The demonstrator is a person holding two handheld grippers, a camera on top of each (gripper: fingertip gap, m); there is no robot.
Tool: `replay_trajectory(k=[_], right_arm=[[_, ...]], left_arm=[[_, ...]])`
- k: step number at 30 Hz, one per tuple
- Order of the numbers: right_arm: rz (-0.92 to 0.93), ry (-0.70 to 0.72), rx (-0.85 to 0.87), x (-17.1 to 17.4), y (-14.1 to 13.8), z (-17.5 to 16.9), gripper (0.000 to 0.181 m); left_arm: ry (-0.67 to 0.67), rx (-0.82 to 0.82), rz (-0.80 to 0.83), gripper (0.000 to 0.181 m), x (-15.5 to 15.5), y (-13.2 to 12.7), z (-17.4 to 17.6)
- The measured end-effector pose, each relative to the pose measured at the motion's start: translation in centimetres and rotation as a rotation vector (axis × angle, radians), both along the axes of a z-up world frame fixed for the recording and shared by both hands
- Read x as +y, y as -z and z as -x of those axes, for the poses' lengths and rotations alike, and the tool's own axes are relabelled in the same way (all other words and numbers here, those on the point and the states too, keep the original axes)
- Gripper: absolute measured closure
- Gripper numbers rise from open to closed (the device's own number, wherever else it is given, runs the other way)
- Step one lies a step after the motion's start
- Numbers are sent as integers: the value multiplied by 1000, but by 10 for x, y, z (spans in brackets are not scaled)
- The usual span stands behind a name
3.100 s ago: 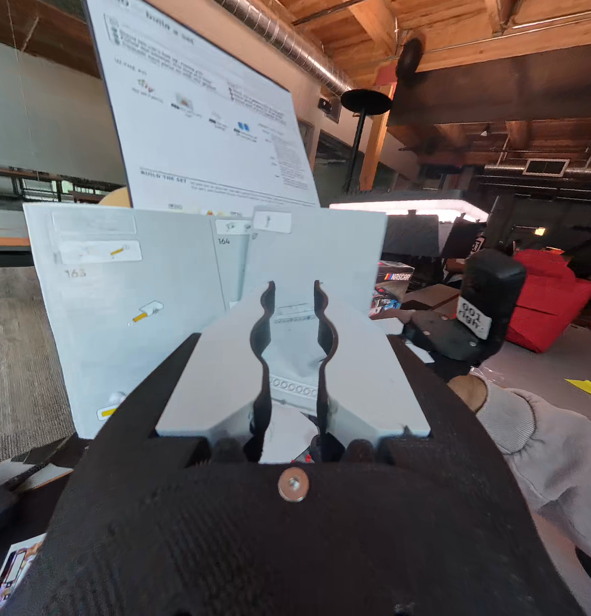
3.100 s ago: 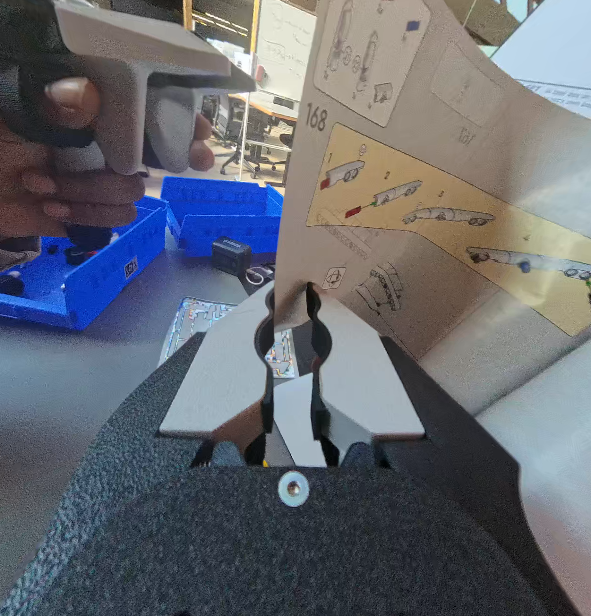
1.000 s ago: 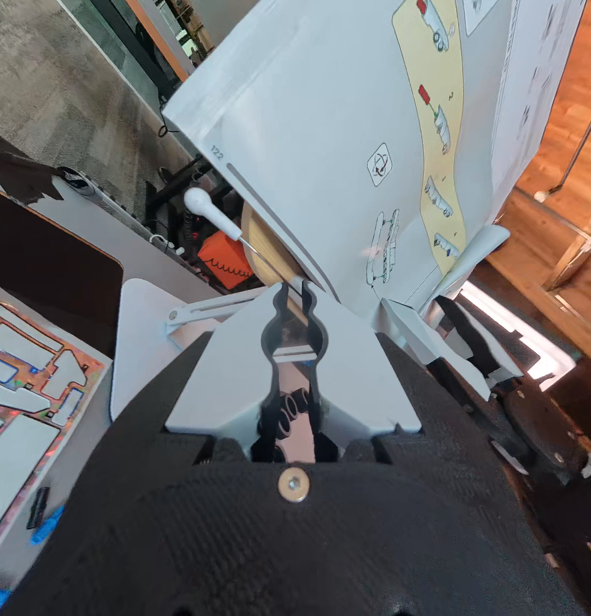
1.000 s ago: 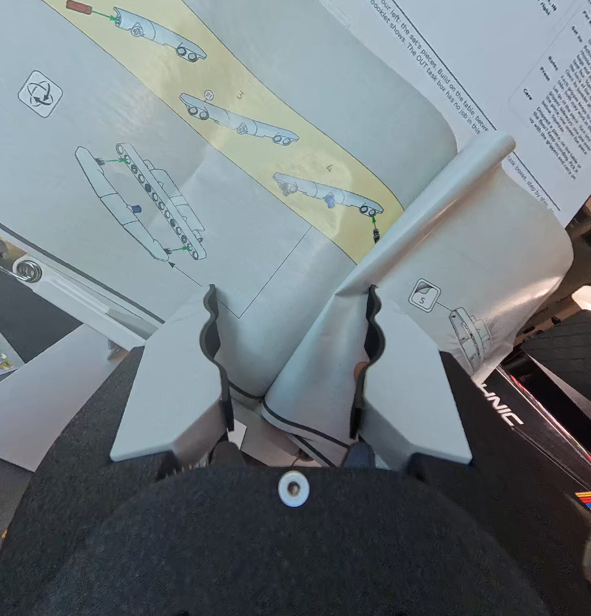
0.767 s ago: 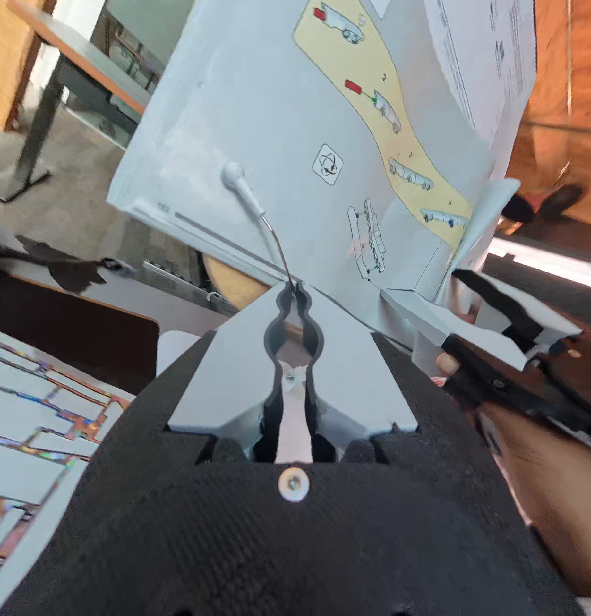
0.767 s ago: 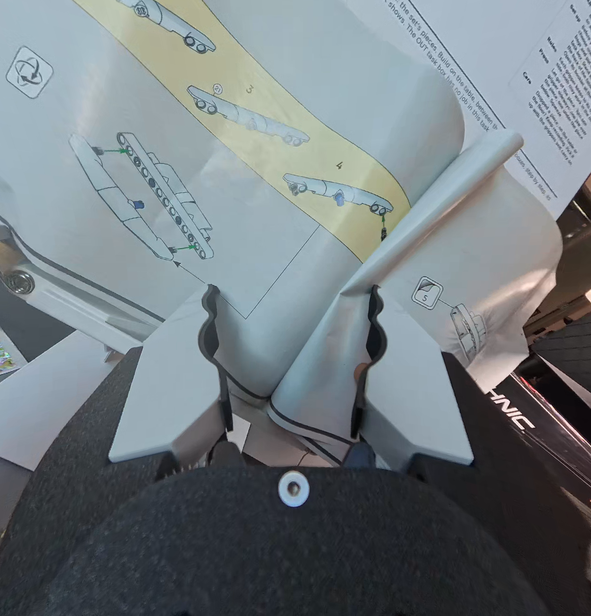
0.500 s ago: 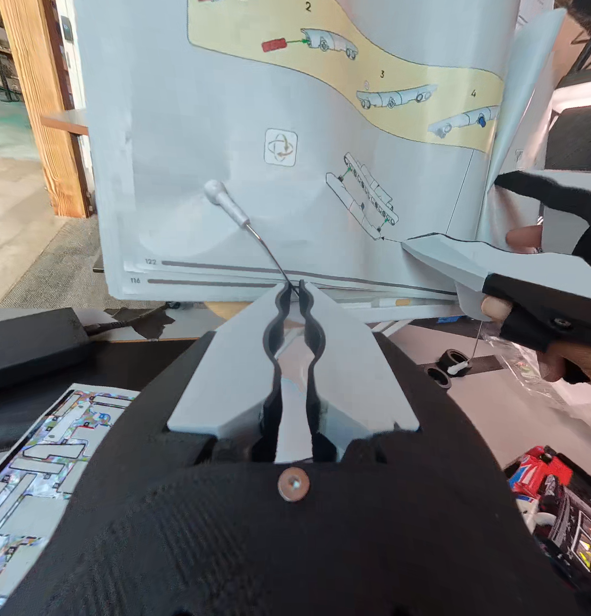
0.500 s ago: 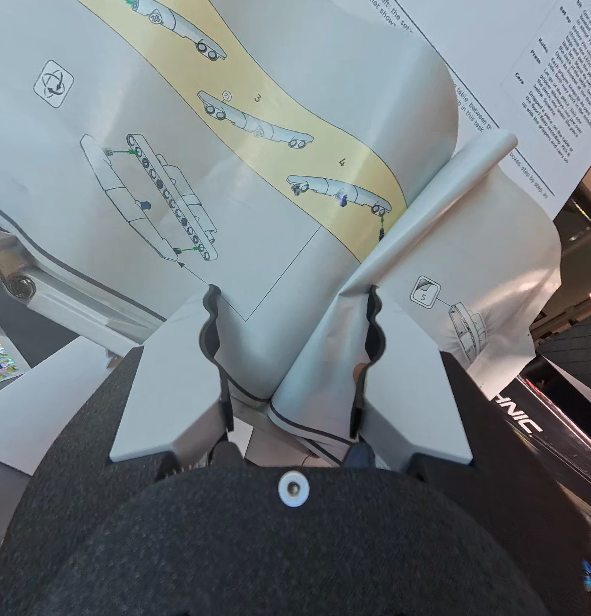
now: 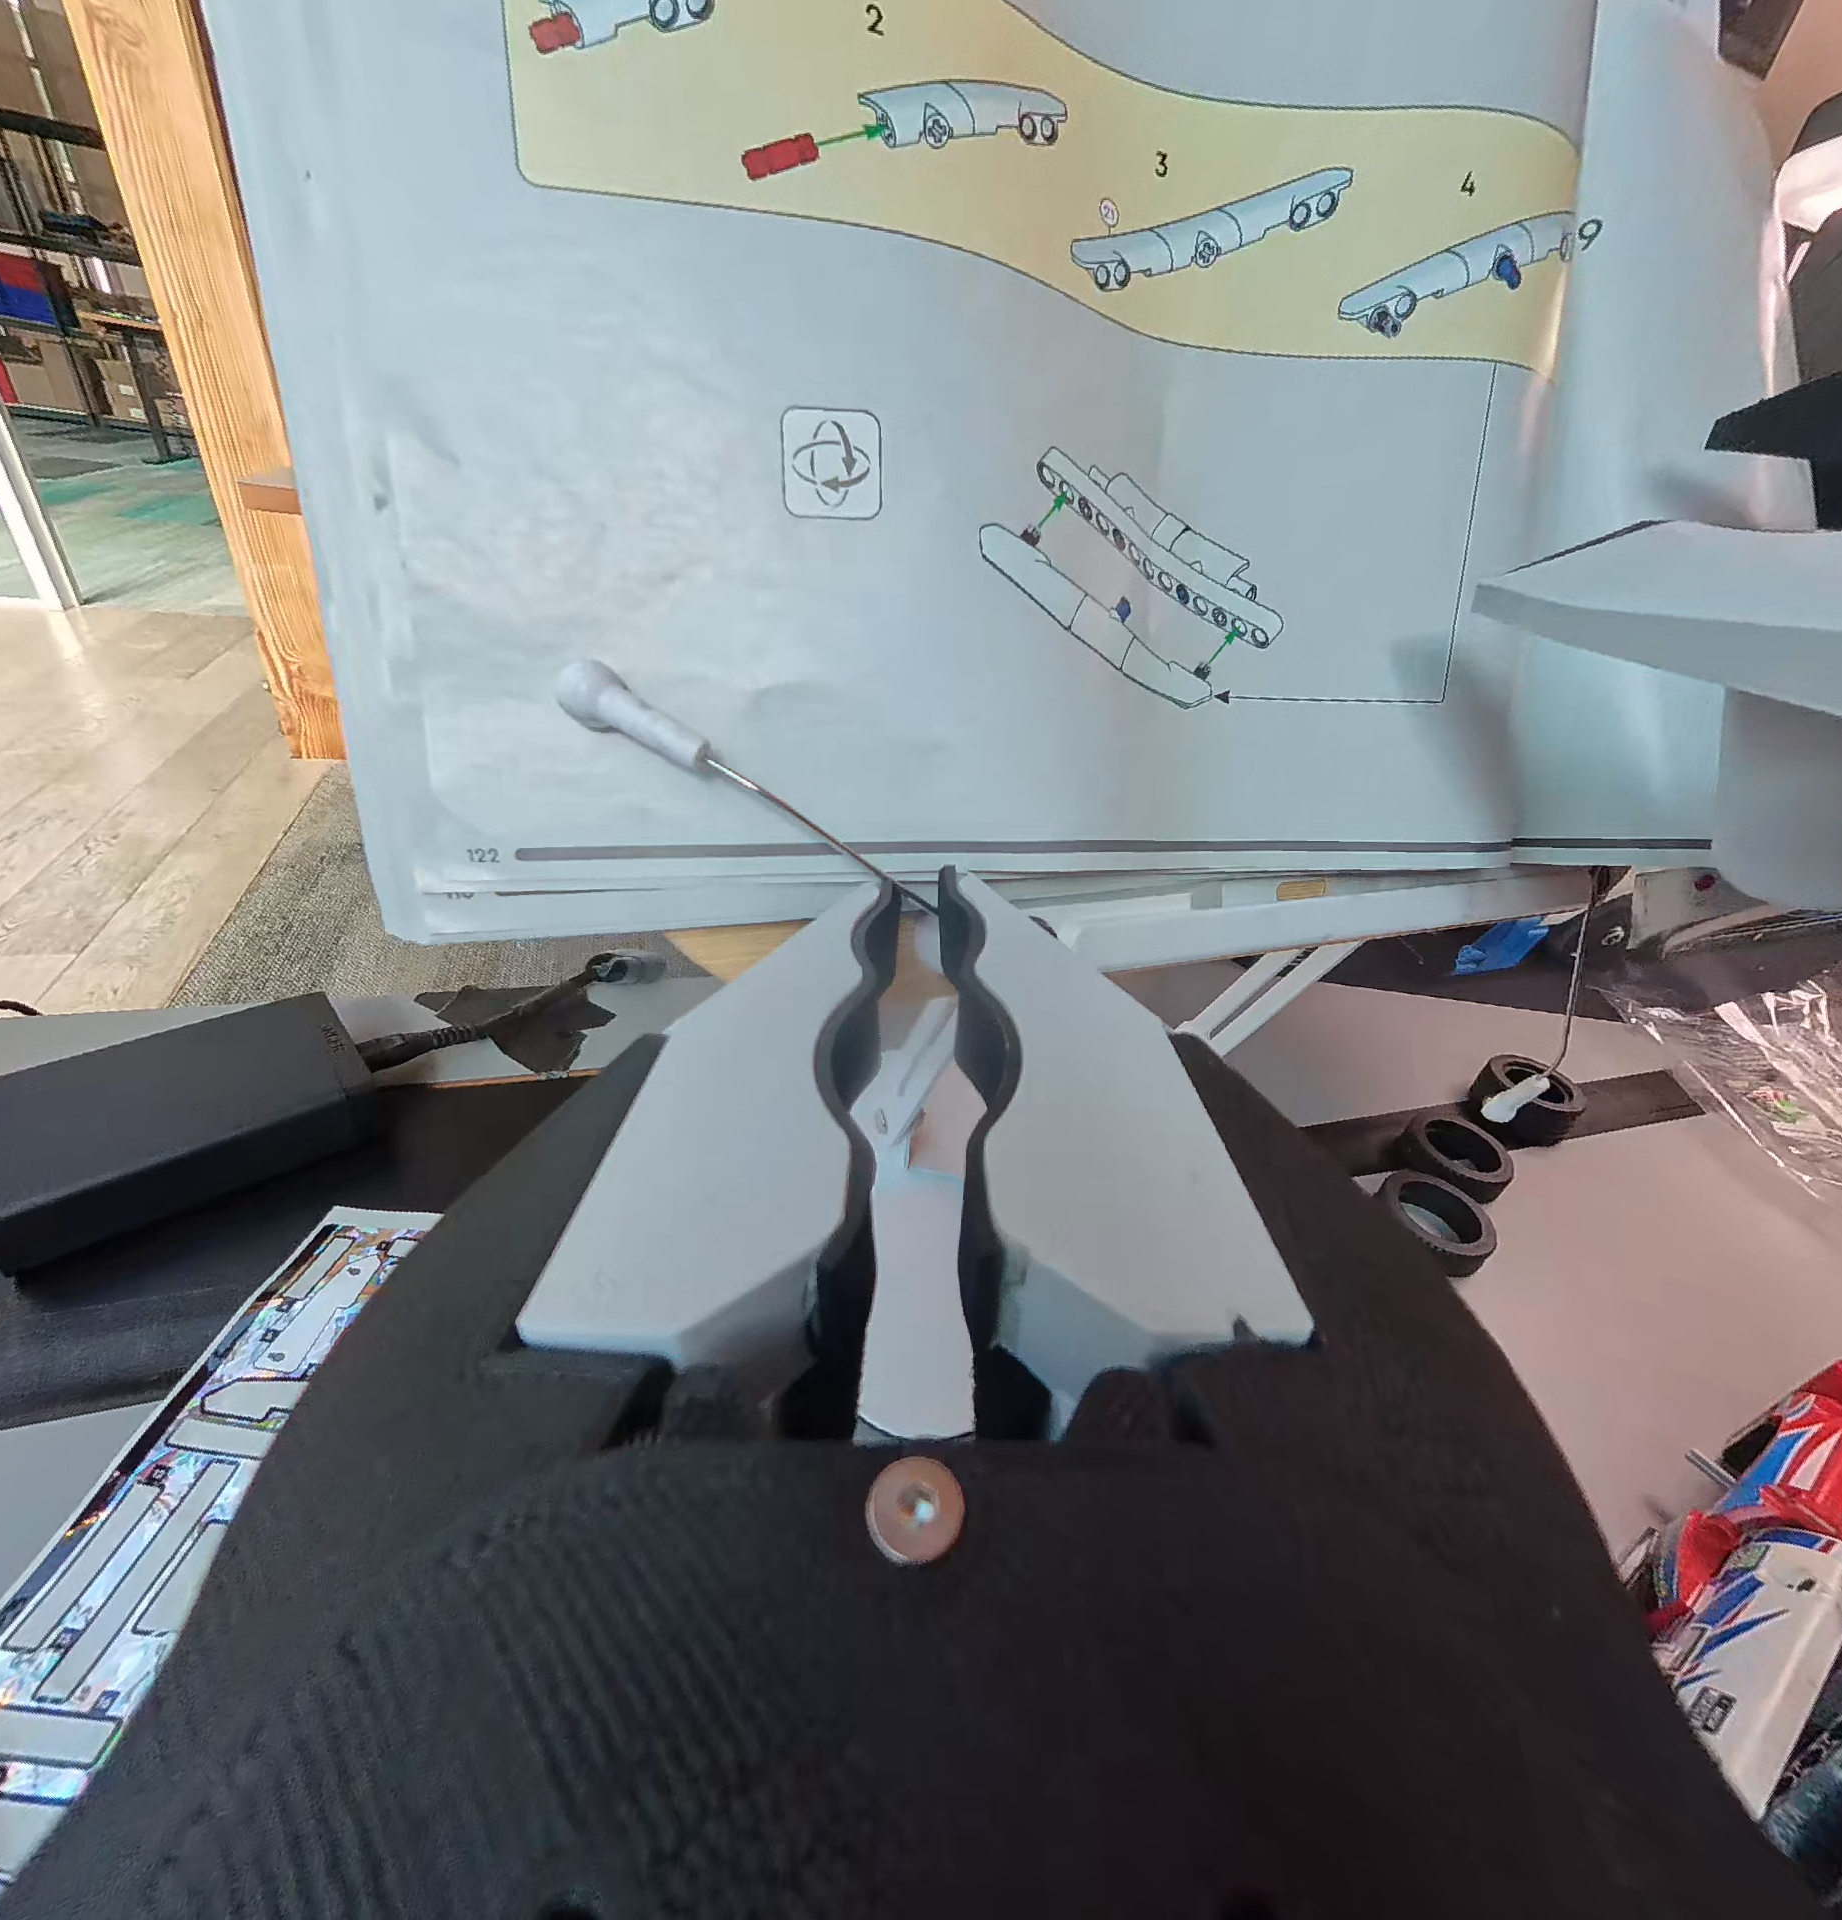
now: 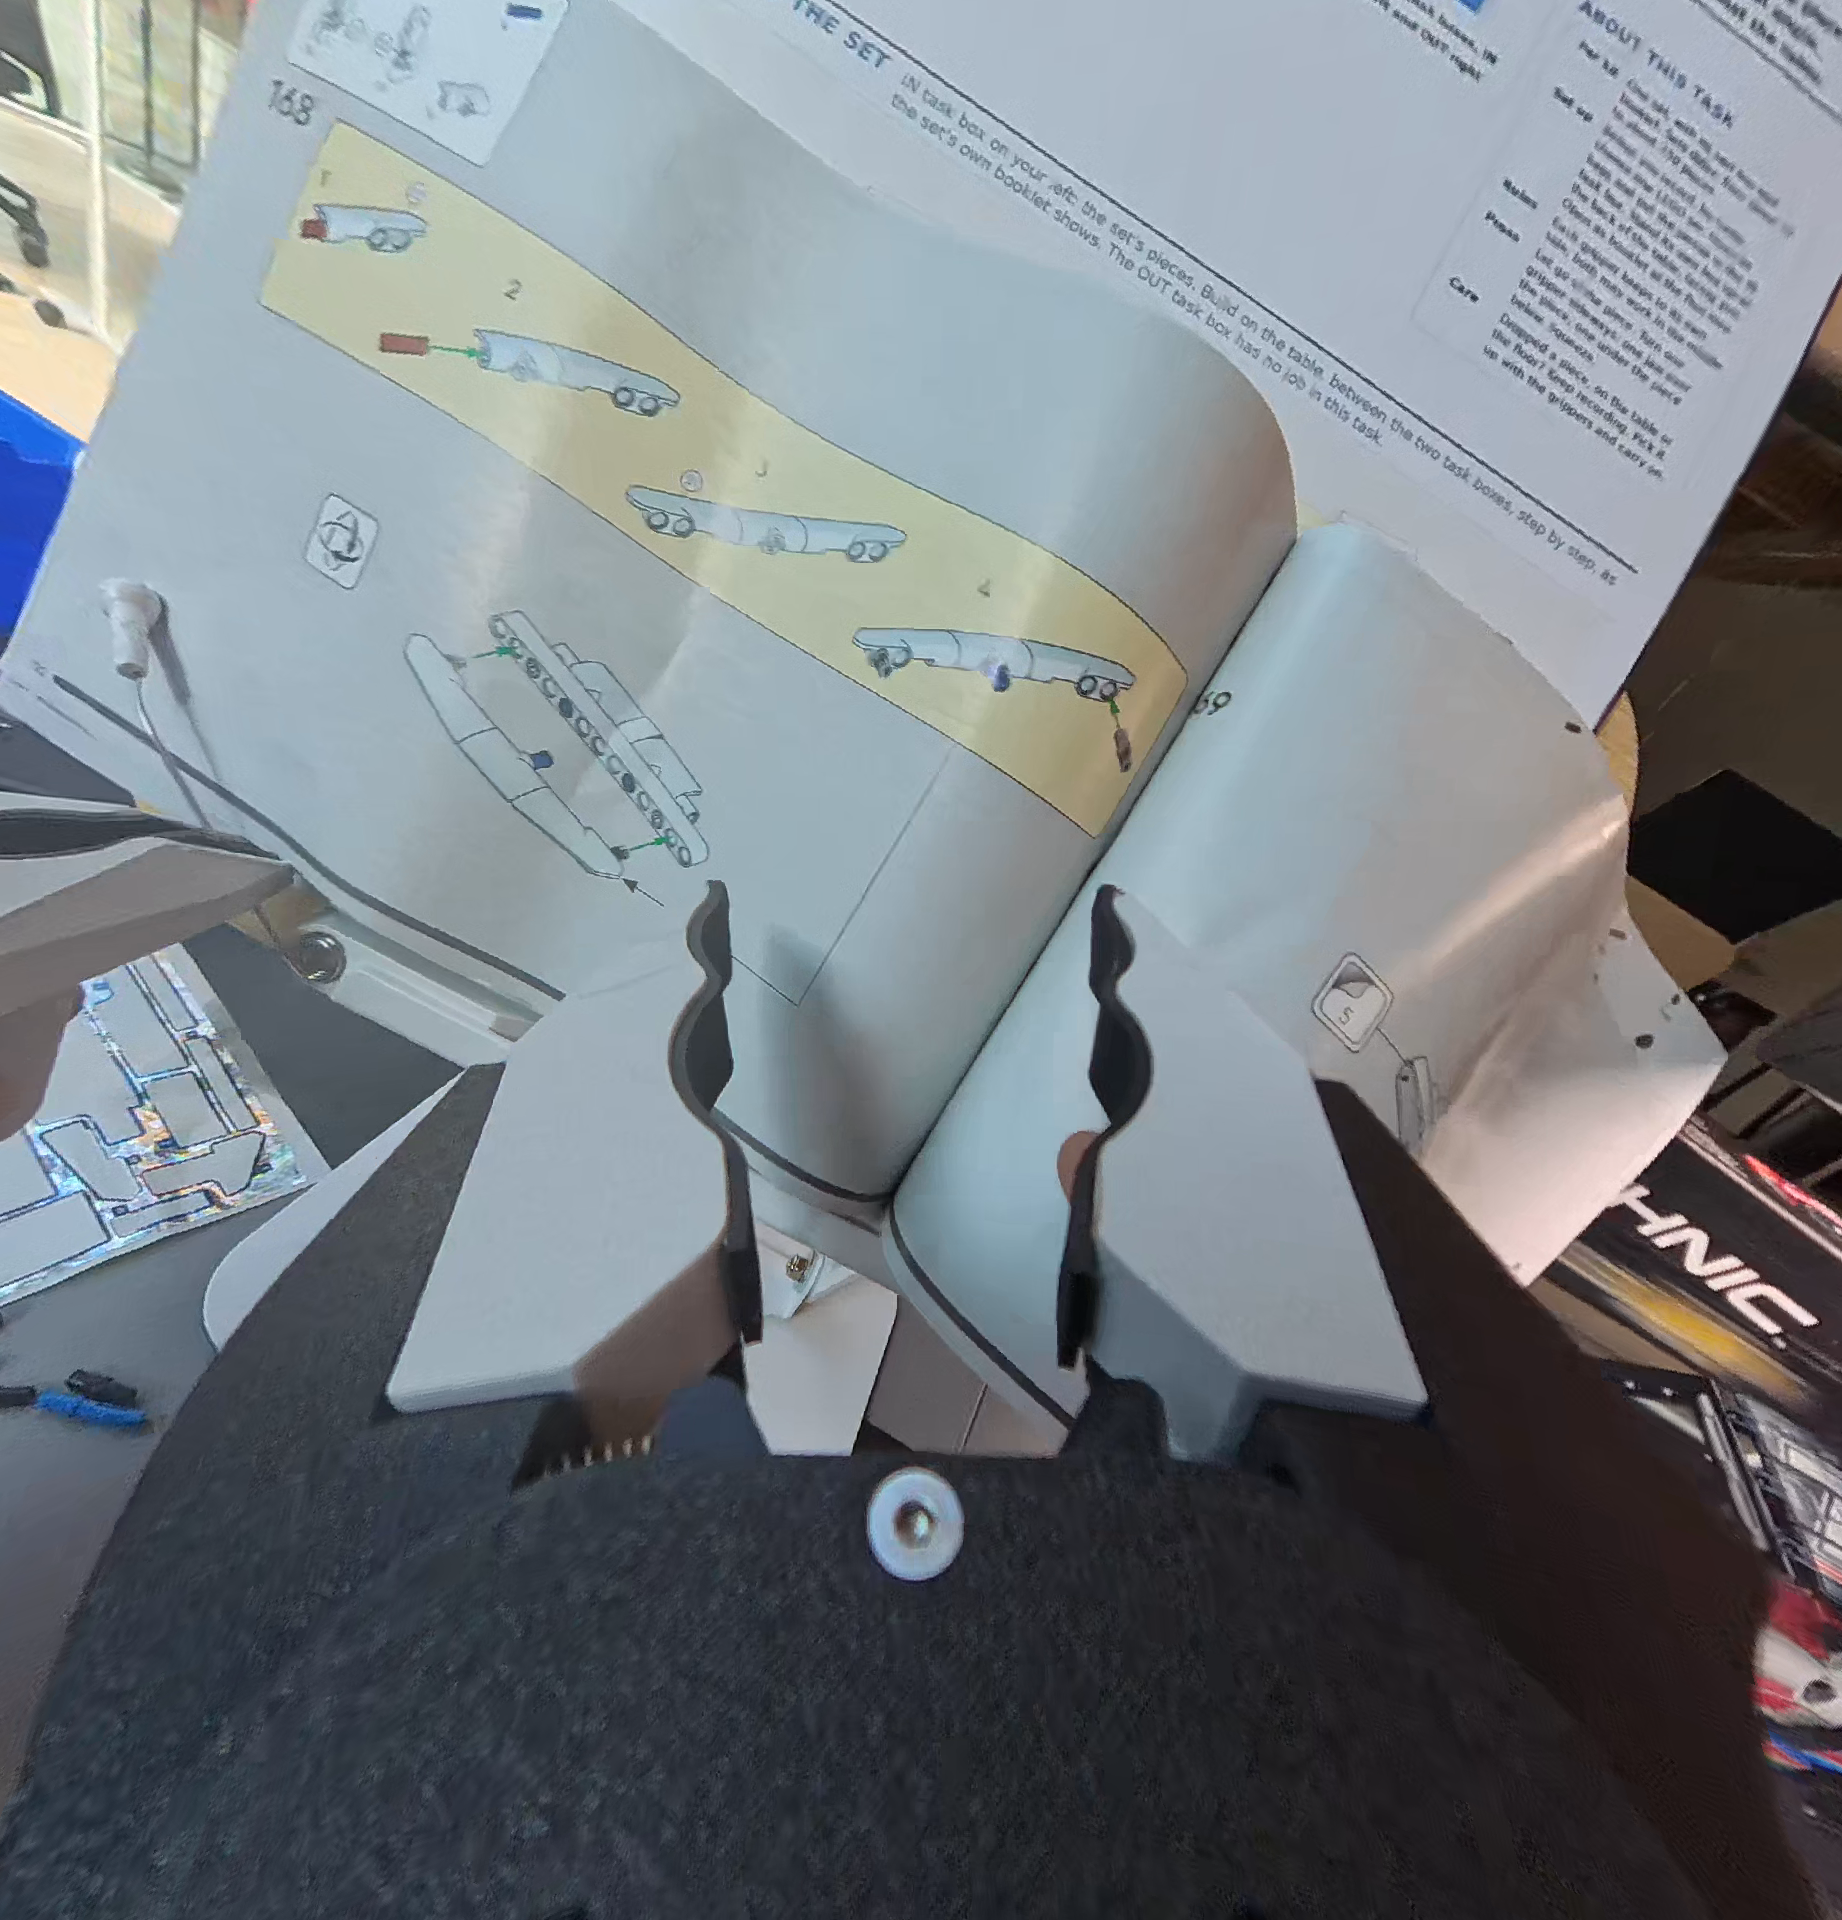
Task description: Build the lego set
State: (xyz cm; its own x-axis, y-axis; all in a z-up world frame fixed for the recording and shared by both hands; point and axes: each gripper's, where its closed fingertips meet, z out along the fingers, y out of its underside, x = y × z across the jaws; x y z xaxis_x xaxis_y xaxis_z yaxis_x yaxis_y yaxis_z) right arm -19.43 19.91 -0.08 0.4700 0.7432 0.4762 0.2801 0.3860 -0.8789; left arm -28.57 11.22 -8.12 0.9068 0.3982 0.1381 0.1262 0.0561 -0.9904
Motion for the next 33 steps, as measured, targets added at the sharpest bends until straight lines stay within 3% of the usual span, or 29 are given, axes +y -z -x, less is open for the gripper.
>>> replay_trajectory(k=[1, 6, 10, 15, 20, 22, 25, 29, 33], right_arm=[[-29, -13, -20, -6, 0, 4, 119], [-81, -59, -221, -12, 29, 36, 125], [-210, -68, -277, -9, 39, 49, 137], [-192, -106, -267, -13, 42, 49, 146], [-69, -238, -169, -36, 33, 53, 144], [-72, -352, -141, -59, 26, 60, 157], [-33, -398, -265, -68, 47, 74, 166], [-39, -382, -253, -58, 49, 83, 181], [23, -456, -258, -63, 53, 83, 181]], left_arm=[[-3, 2, -2, 175, 0, 0, 0], [-7, 67, 40, 175, -1, 0, -1], [38, 240, 75, 175, -1, -5, -8], [73, 521, 181, 175, 2, -9, -13], [84, 373, 134, 174, -1, -5, -12], [70, 345, 106, 174, -2, -5, -14], [62, 311, 84, 175, -2, -4, -15], [27, 420, 139, 174, -4, -5, -16], [2, 648, 240, 176, 0, -10, -21]])
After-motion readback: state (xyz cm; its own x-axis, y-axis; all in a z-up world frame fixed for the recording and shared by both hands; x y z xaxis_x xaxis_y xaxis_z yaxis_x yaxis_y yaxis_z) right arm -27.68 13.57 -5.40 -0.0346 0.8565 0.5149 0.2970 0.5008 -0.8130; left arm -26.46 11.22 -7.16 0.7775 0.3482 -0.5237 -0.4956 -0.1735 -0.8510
